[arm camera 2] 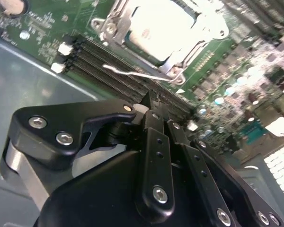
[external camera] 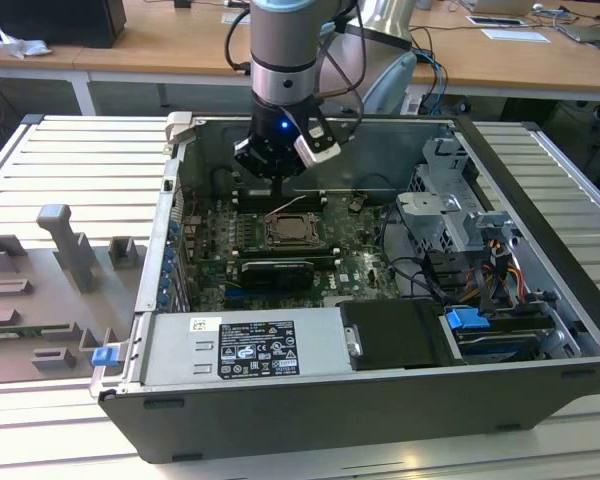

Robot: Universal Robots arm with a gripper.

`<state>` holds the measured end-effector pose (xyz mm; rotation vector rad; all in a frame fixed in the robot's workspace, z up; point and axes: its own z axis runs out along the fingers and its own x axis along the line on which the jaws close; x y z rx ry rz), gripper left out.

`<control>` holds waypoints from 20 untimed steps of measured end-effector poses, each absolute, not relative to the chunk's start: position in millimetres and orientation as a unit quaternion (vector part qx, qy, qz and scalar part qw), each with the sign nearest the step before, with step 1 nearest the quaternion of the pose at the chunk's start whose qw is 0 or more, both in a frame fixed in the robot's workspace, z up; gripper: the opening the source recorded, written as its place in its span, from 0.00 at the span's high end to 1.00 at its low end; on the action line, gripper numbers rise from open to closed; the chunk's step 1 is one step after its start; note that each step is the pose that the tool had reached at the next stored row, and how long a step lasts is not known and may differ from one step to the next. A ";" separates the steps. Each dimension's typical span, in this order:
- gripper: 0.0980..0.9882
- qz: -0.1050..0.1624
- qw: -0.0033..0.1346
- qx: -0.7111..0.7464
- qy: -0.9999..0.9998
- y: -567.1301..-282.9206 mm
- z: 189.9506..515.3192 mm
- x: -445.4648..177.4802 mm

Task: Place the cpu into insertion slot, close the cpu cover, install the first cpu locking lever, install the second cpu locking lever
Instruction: 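Install the first cpu locking lever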

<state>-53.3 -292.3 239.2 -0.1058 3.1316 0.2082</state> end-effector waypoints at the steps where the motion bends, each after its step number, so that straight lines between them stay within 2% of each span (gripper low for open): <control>1: 0.99 0.067 0.001 -0.034 0.997 -292.2 238.1 -52.6; 20: 0.99 0.066 0.000 -0.036 0.997 -295.7 231.4 -50.1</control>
